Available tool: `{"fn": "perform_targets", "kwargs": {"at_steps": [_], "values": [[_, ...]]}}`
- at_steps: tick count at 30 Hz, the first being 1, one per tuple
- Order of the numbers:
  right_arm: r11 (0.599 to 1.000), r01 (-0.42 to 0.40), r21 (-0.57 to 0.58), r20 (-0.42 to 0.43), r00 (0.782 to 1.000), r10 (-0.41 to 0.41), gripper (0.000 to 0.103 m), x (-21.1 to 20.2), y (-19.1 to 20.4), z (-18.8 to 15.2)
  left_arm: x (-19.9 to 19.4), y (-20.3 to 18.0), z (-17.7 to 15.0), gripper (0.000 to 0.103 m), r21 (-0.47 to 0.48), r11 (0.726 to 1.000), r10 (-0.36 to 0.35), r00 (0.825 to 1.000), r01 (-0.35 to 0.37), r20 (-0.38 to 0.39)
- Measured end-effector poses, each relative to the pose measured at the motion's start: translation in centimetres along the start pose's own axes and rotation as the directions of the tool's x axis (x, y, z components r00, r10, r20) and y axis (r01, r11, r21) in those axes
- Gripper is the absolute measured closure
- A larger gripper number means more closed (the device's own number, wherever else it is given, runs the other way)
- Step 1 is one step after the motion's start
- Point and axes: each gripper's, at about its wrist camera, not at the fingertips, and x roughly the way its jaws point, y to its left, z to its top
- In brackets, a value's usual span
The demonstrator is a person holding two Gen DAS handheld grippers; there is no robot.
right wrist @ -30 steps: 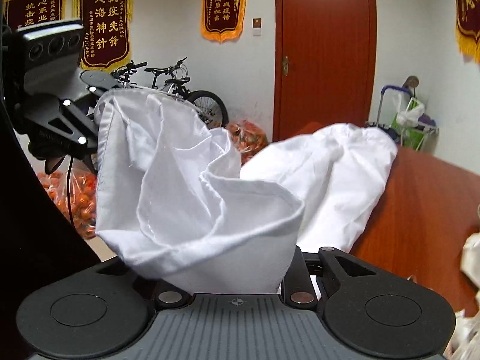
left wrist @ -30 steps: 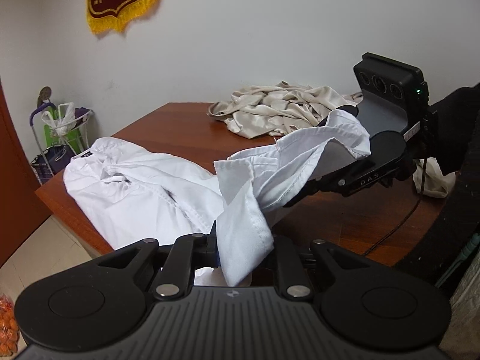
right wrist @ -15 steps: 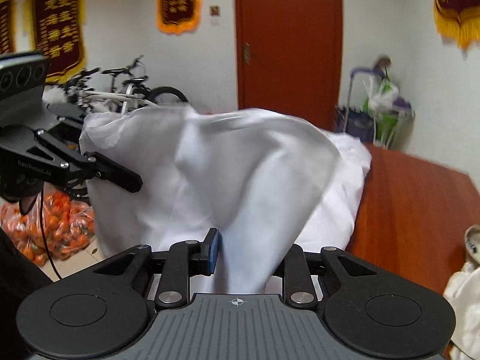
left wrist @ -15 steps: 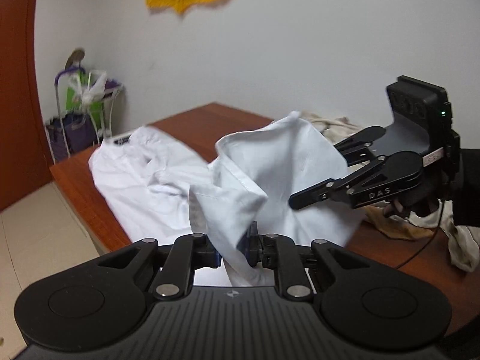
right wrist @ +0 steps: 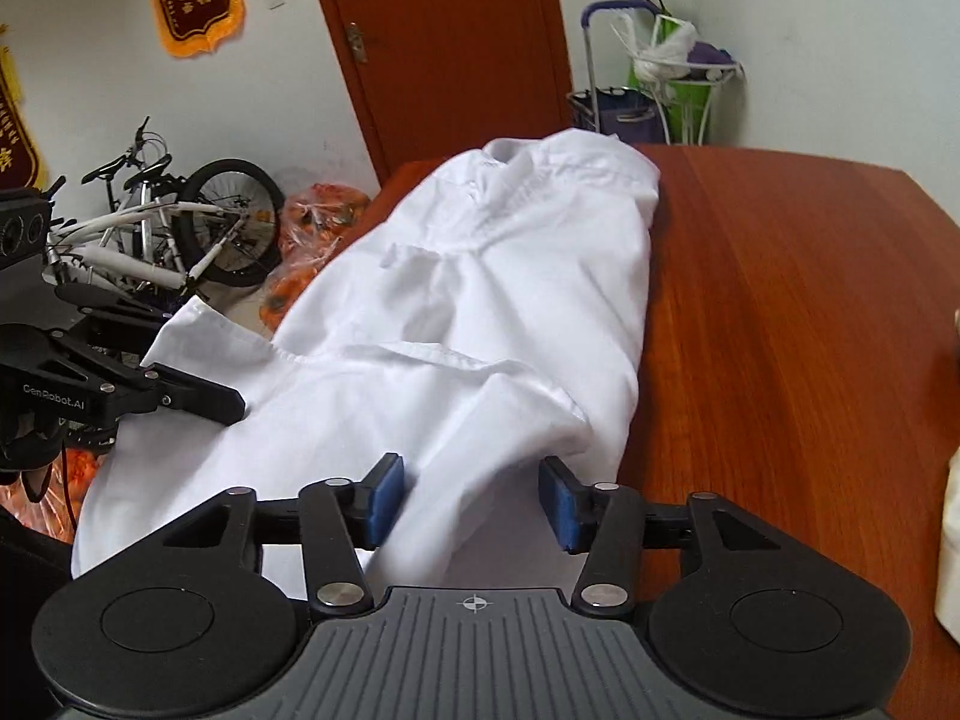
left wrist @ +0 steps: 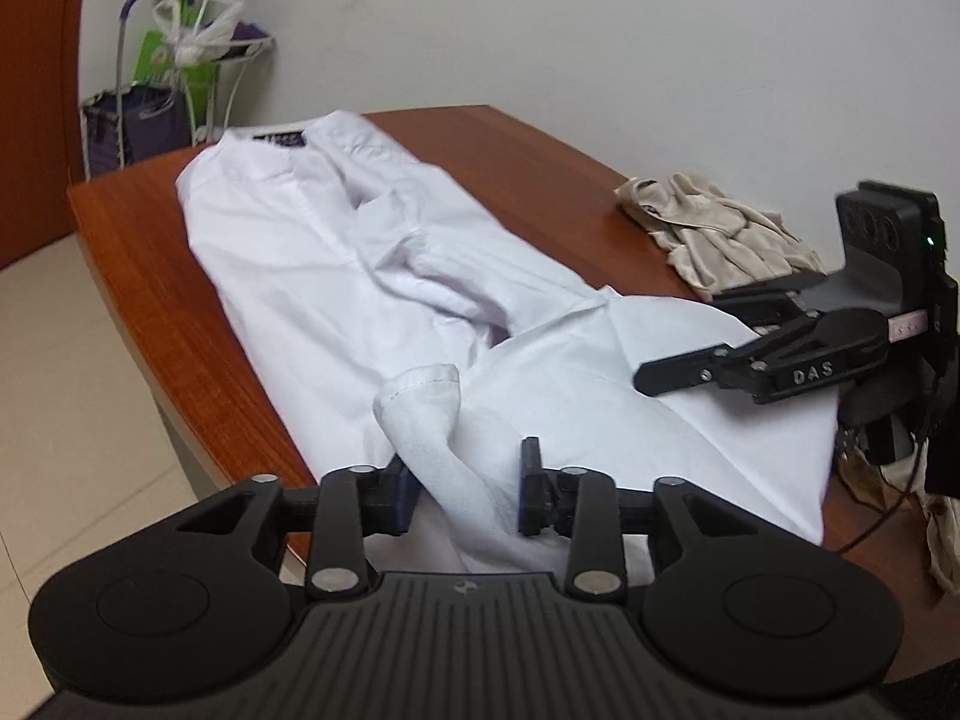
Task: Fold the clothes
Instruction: 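Open both grippers and lay the folded hem on the shirt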
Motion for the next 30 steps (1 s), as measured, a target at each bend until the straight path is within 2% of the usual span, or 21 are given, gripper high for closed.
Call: {"fn": "perform_targets", "kwargs": {"at_steps": [5,13,21,26,30], "values": [[0.999,0.029,0.043,-0.016,0.999,-0.028,0.046,0.8,0.1,-0.3,1.4,1.6,0.1,0.054,-0.052,0.999,0.006,1.000,-0.006,-0.017],[0.993,0.095,0.069,-0.021,0.995,-0.093,0.044,-0.9,0.8,1.2,1.3,2.5,1.0,0.052,-0.082,0.996,0.021,0.999,-0.023,-0.024],[0.975,0.204,0.091,0.063,0.976,-0.210,0.043,-7.5,3.1,2.2,-2.5,2.5,2.7,0.050,-0.048,0.998,0.039,0.999,-0.037,0.024],[0.963,0.246,0.108,0.076,0.964,-0.254,0.042,-10.4,4.8,1.4,-5.2,1.2,3.5,0.050,0.007,0.999,0.038,0.998,-0.038,0.050],[0.961,0.249,0.120,0.060,0.965,-0.257,0.042,-11.4,5.9,0.5,-6.8,-0.8,3.1,0.049,0.058,0.998,0.027,0.998,-0.030,0.055]]}}
